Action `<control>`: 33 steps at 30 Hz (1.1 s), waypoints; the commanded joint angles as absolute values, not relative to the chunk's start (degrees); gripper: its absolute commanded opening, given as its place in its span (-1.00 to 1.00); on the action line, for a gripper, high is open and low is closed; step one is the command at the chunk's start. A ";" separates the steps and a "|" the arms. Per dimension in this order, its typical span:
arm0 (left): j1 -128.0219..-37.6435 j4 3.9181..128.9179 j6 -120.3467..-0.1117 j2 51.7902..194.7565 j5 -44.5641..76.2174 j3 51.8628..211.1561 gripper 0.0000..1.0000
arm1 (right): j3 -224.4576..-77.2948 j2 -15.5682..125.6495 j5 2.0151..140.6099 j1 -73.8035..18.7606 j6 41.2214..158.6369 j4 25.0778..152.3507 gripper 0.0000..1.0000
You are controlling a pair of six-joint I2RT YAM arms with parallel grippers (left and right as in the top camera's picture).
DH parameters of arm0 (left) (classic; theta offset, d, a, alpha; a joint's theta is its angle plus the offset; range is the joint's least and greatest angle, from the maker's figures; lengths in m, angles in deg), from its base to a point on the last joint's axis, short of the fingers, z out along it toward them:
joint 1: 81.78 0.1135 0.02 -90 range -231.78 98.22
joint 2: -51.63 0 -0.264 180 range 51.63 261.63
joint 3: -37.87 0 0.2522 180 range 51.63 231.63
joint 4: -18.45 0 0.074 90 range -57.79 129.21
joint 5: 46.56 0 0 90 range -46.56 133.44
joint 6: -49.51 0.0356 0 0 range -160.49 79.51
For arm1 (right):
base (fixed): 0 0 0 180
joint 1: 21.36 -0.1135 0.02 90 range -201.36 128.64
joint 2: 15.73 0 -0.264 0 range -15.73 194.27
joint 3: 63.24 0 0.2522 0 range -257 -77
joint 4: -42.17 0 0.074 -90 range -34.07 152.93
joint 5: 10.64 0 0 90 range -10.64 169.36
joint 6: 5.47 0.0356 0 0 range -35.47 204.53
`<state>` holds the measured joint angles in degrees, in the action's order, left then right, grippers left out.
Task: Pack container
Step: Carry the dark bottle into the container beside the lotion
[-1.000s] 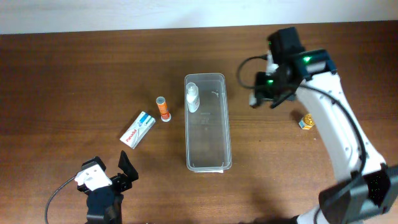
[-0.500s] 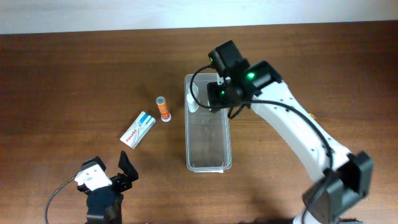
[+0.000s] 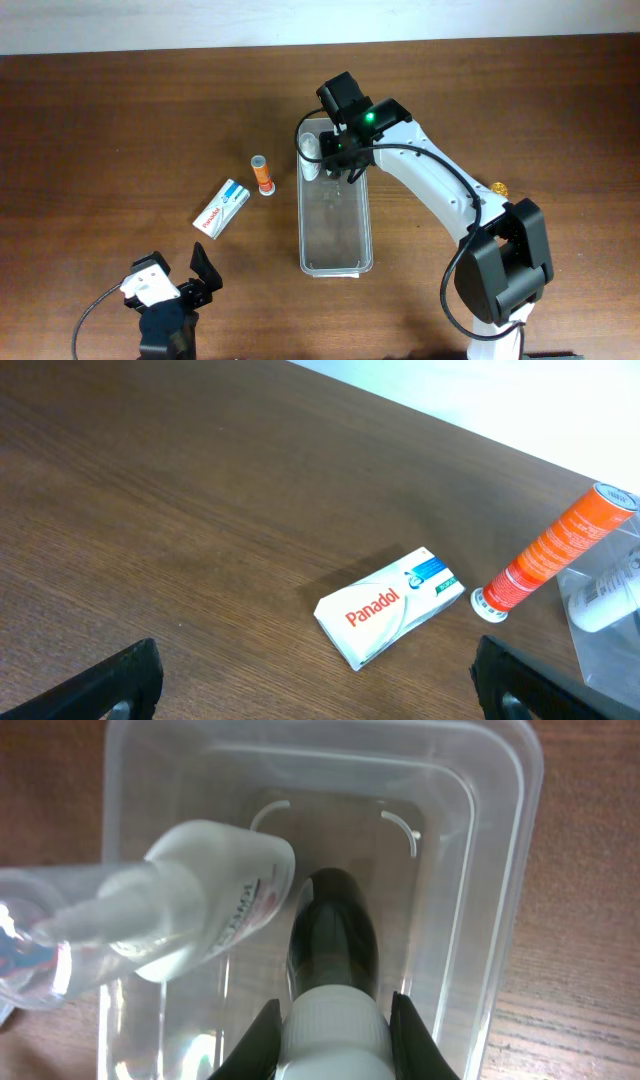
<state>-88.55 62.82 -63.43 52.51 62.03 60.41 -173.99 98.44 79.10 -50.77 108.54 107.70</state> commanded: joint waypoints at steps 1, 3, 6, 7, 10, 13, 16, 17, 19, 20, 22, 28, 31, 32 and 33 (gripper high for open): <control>-88.37 62.82 -62.88 51.97 61.77 60.15 0.99 | -174.93 98.39 80.00 -50.98 109.02 106.52 -0.80; -88.37 62.82 -62.88 51.97 61.77 60.15 0.99 | -174.93 98.39 80.00 -50.98 109.04 106.06 -0.79; -88.37 62.82 -62.88 51.97 61.77 60.15 0.99 | -174.93 98.39 80.00 -50.98 109.04 105.77 -0.79; -88.37 62.82 -62.88 51.97 61.77 60.15 0.99 | -174.93 98.39 79.83 -50.98 109.07 105.71 -0.80; -88.37 62.82 -62.88 51.97 61.77 60.15 0.99 | -174.93 98.39 79.78 -51.03 109.04 105.60 -0.78; -88.37 62.82 -62.88 51.97 61.77 60.15 0.99 | -174.91 98.44 79.76 -51.03 109.04 105.75 -0.68; -88.37 62.82 -62.91 51.97 61.77 60.15 0.99 | -174.91 98.44 79.56 -51.03 109.00 105.93 -0.57; -88.37 62.82 -62.91 51.97 61.77 60.15 0.99 | -174.91 98.44 79.59 -51.03 108.78 106.01 -0.57; -88.37 62.82 -62.88 51.97 61.77 60.15 0.99 | -174.89 98.44 79.59 -51.03 108.56 105.97 -0.57; -88.37 62.82 -62.91 51.97 61.77 60.15 0.99 | -174.89 98.44 79.61 -51.03 108.41 105.95 -0.57; -88.37 62.82 -62.88 51.97 61.77 60.15 0.99 | -174.89 98.44 79.61 -51.03 108.37 105.93 -0.57; -88.37 62.82 -62.88 51.97 61.77 60.15 0.99 | -174.89 98.44 79.59 -51.03 108.37 105.40 -0.57; -88.37 62.82 -62.88 51.97 61.77 60.15 0.99 | -174.89 98.44 79.56 -51.03 108.45 104.90 -0.57; -88.37 62.82 -62.91 51.97 61.77 60.15 0.99 | -174.89 98.50 79.59 -51.03 108.45 104.64 -0.57; -88.37 62.82 -62.91 51.97 61.77 60.15 0.99 | -174.89 98.59 79.61 -51.03 108.43 104.44 -0.57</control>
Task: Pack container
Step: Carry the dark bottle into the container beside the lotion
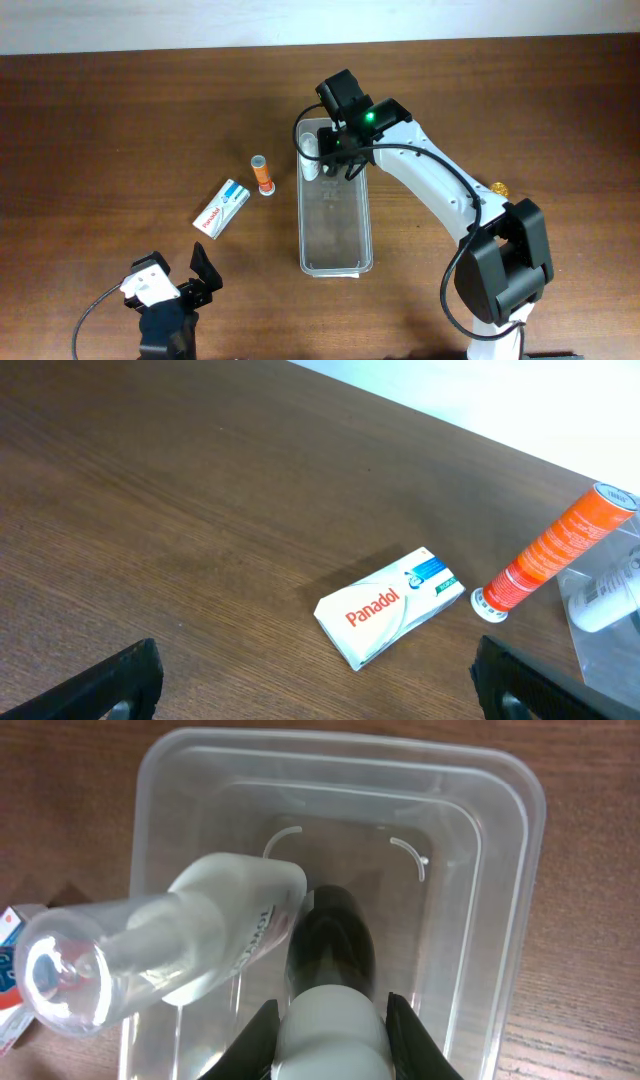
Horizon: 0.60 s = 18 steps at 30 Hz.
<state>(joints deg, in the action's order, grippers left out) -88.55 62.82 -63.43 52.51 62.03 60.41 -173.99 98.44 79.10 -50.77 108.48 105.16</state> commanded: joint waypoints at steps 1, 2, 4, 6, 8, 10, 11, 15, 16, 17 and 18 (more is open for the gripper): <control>-88.37 62.82 -62.88 51.97 61.79 60.15 0.99 | -174.89 98.68 79.61 -51.03 108.43 104.16 -0.57; -88.37 62.82 -62.88 51.97 61.77 60.15 0.99 | -174.89 98.79 79.61 -51.01 108.45 104.03 -0.57; -88.37 62.82 -62.91 51.97 61.77 60.15 0.99 | -174.89 98.98 79.61 -51.03 108.45 103.89 -0.57; -88.37 62.82 -62.88 51.97 61.77 60.15 0.99 | -174.78 99.07 79.61 -51.03 108.45 103.85 -0.57; -88.37 62.82 -62.91 51.97 61.77 60.15 0.99 | -174.71 99.12 79.61 -51.03 108.67 103.87 -0.57; -88.37 62.82 -62.88 51.97 61.77 60.15 0.99 | -174.69 99.14 79.61 -51.03 108.87 103.85 -0.57; -88.37 62.82 -62.88 51.97 61.77 60.15 0.99 | -174.69 99.14 79.61 -51.03 108.87 103.85 -0.57; -88.37 62.82 -62.88 51.97 61.77 60.15 0.99 | -174.67 99.16 79.63 -51.03 108.87 103.85 -0.57; -88.37 62.82 -62.88 51.97 61.77 60.15 0.99 | -174.67 99.29 79.63 -51.03 108.85 103.89 -0.57; -88.37 62.82 -62.88 51.97 61.77 60.15 0.99 | -174.67 99.55 79.63 -51.03 108.85 103.89 -0.57; -88.37 62.82 -62.88 51.97 61.77 60.15 0.99 | -174.67 99.84 79.63 -51.03 108.87 103.85 -0.57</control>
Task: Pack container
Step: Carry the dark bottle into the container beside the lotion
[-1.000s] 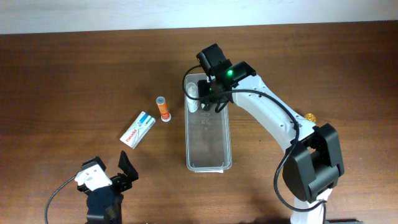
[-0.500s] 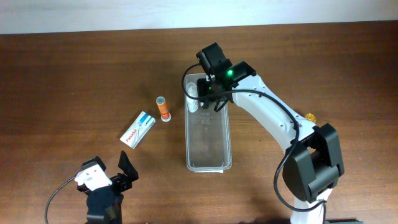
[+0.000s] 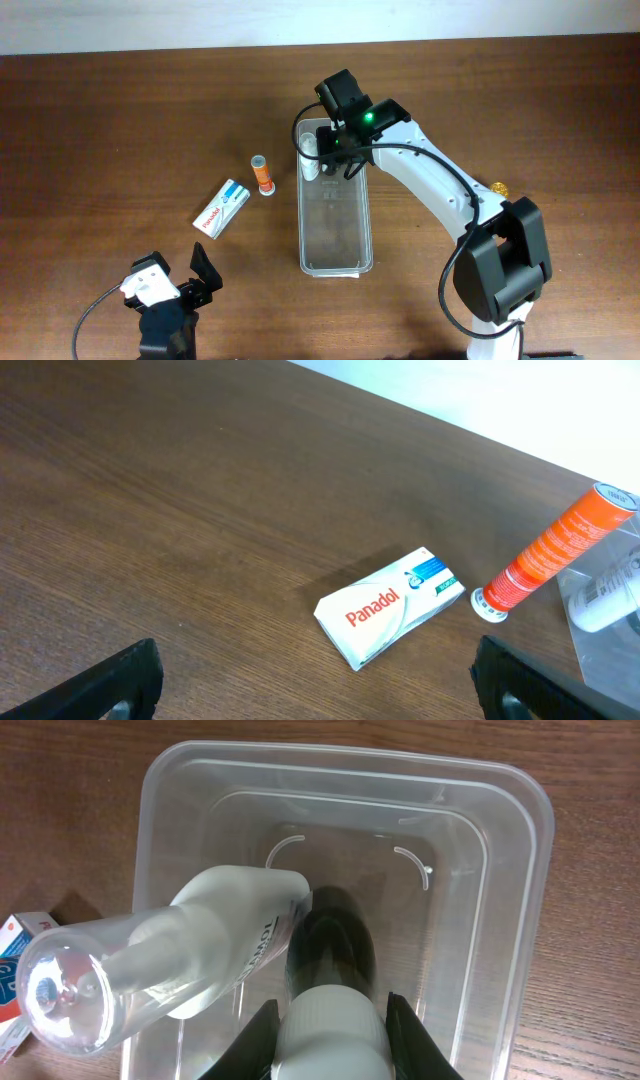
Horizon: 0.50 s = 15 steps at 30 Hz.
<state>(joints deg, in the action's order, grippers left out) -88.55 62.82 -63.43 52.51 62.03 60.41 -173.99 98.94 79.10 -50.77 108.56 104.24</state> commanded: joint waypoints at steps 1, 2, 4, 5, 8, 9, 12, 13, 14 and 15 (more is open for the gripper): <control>-88.37 62.82 -62.91 51.97 61.77 60.15 0.99 | -174.67 100.10 79.65 -51.01 108.85 103.72 -0.57; -88.37 62.82 -62.91 51.97 61.77 60.15 0.99 | -174.67 100.51 79.65 -51.01 108.85 103.57 -0.57; -88.37 62.82 -62.91 51.97 61.77 60.15 0.99 | -174.67 100.93 79.61 -51.01 108.87 103.43 -0.57; -88.37 62.82 -62.88 51.97 61.77 60.15 0.99 | -174.67 101.39 79.61 -51.03 108.85 103.43 -0.57; -88.37 62.82 -62.88 51.97 61.77 60.15 0.99 | -174.67 102.18 79.56 -51.09 108.85 103.50 -0.57; -88.37 62.82 -62.88 51.97 61.77 60.15 0.99 | -174.67 102.57 79.56 -51.09 108.85 103.46 -0.57; -88.37 62.82 -62.91 51.97 61.77 60.15 0.99 | -174.67 102.74 79.59 -51.07 108.85 103.37 -0.50; -88.37 62.82 -62.88 51.97 61.77 60.15 0.99 | -174.69 102.72 79.61 -51.07 108.82 103.19 -0.42; -88.37 62.82 -62.88 51.97 61.77 60.15 0.99 | -174.78 102.63 79.61 -51.07 108.80 103.02 -0.32; -88.37 62.82 -62.88 51.97 61.77 60.15 0.99 | -174.86 102.59 79.61 -51.07 108.82 103.00 -0.28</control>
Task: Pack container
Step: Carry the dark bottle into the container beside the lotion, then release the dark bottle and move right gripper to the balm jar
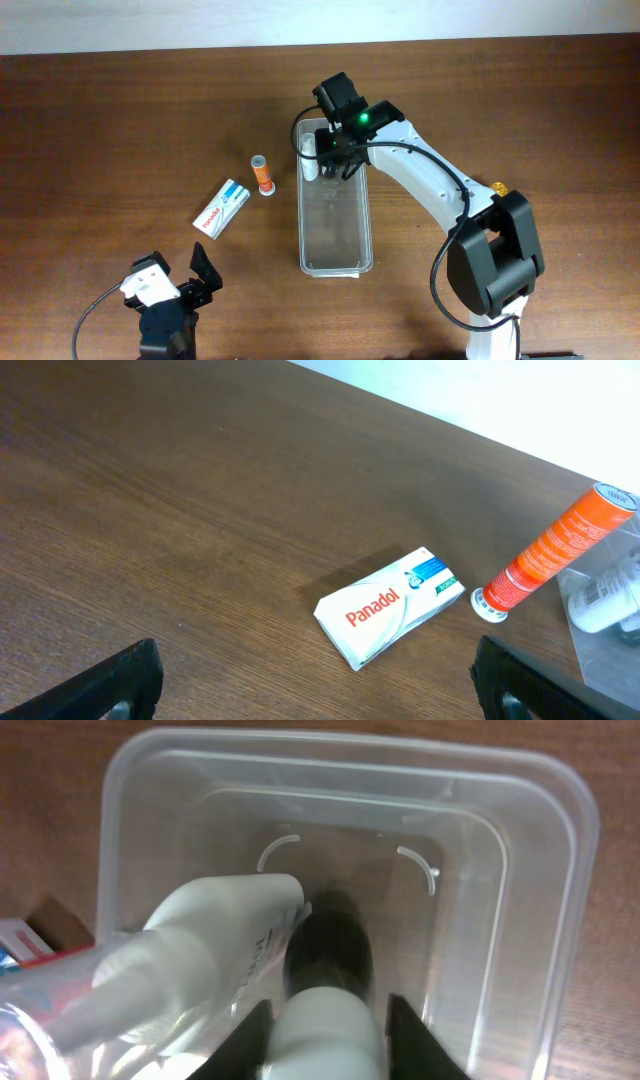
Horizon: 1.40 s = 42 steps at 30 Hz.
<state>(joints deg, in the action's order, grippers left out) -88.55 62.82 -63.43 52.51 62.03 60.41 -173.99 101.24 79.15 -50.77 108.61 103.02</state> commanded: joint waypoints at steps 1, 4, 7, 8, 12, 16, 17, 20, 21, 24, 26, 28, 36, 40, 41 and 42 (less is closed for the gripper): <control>-88.37 62.82 -62.88 51.97 61.77 60.15 0.99 | -175.10 102.59 79.59 -51.07 108.80 103.04 -0.25; -88.37 62.82 -62.88 51.97 61.77 60.15 0.99 | -176.33 102.35 79.61 -51.09 107.23 103.28 -0.02; -88.37 62.82 -62.88 51.97 61.77 60.15 0.99 | -177.73 101.39 79.76 -51.07 106.55 103.89 0.09; -88.37 62.82 -62.91 51.97 61.77 60.15 0.99 | -178.27 100.71 80.07 -51.07 105.94 104.13 0.14; -88.37 62.82 -62.91 51.97 61.77 60.15 0.99 | -180.53 97.80 82.23 -50.85 105.79 106.32 0.25; -88.37 62.82 -62.88 51.97 61.77 60.15 0.99 | -183.08 94.35 85.05 -49.80 105.81 110.95 0.38; -88.37 62.82 -62.88 51.97 61.77 60.15 0.99 | -183.45 93.45 85.27 -49.17 105.83 112.24 0.40; -88.37 62.82 -62.88 51.97 61.77 60.15 0.99 | -183.74 90.81 85.27 -46.05 105.90 116.24 0.47; -88.37 62.82 -62.88 51.97 61.77 60.15 0.99 | -183.74 90.11 85.25 -44.56 106.05 117.62 0.52; -88.37 62.82 -62.88 51.97 61.77 60.15 0.99 | -183.74 88.82 85.22 -38.96 106.05 122.01 0.64; -88.37 62.82 -62.91 51.97 61.77 60.15 0.99 | -183.72 88.80 85.25 -34.99 106.03 125.10 0.64; -88.37 62.82 -62.91 51.97 61.77 60.15 0.99 | -183.30 89.10 85.22 -30.07 106.05 128.35 0.65; -88.37 62.82 -62.91 51.97 61.77 60.15 0.99 | -178.58 89.76 83.85 -15.73 106.05 132.00 0.71; -88.37 62.82 -62.88 51.97 61.77 60.15 0.99 | -173.44 89.76 82.73 -11.73 105.98 130.38 0.76; -88.37 62.82 -62.91 51.97 61.77 60.15 0.99 | -171.98 89.78 82.60 -11.10 105.98 129.31 0.76; -88.37 62.82 -62.88 51.97 61.77 60.15 0.99 | -170.34 89.78 82.60 -10.66 105.98 127.91 0.76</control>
